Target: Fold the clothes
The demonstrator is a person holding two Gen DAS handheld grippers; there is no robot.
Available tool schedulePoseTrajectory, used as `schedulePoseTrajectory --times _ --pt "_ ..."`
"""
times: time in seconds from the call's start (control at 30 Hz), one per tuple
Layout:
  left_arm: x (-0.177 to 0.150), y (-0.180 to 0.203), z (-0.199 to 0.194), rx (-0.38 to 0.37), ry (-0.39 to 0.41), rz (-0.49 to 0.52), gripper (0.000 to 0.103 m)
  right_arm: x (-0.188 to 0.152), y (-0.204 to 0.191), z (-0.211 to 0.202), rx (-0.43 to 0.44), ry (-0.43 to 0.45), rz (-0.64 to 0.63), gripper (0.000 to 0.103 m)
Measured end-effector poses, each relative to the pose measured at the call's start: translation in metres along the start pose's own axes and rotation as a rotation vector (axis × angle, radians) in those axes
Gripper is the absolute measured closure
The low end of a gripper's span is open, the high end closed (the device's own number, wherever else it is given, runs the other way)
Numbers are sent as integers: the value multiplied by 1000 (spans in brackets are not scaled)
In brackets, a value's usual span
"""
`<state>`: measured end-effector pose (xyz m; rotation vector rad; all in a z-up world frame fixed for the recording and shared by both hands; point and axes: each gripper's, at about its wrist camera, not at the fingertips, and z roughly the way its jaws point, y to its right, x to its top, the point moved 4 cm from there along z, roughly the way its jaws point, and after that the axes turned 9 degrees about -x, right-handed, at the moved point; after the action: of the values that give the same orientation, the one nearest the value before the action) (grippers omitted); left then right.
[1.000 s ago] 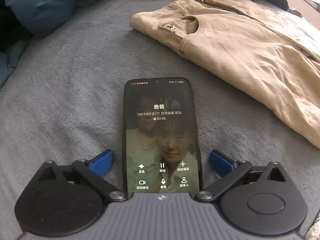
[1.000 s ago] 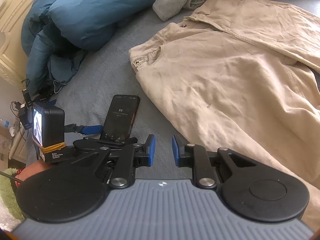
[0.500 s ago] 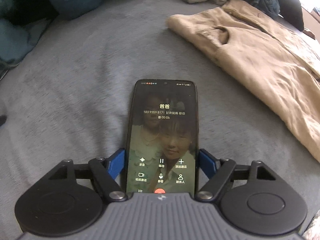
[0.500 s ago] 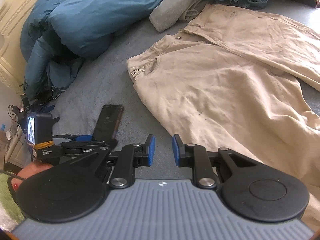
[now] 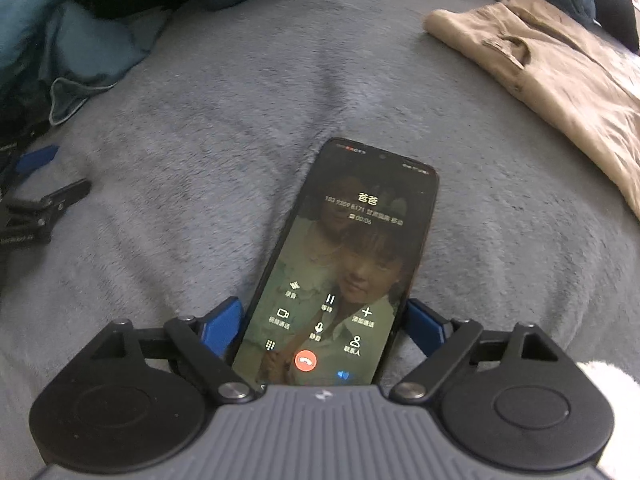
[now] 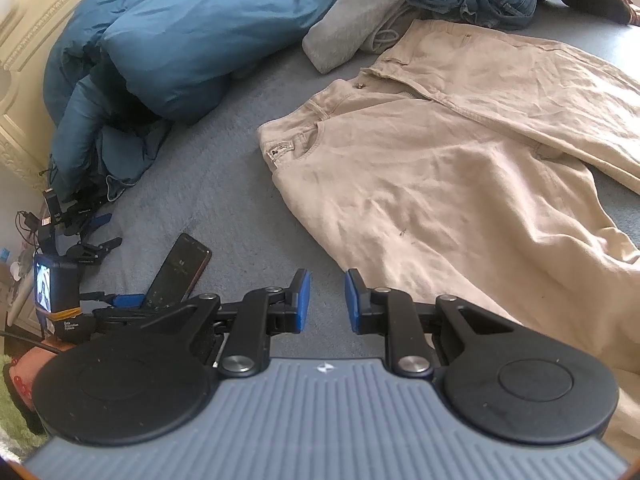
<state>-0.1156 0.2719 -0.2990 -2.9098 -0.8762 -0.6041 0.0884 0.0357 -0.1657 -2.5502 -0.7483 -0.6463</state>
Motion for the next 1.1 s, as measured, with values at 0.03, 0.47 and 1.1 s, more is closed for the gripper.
schedulePoseTrajectory --times 0.03,0.47,1.1 --pt "0 0 0 10 4 3 14 0 0 -1 -1 2 -2 85" --pt "-1 4 -34 -16 82 47 9 -4 3 -9 -2 16 9 85" --pt "161 79 41 -413 281 -287 37 3 -51 89 -102 15 -467 85"
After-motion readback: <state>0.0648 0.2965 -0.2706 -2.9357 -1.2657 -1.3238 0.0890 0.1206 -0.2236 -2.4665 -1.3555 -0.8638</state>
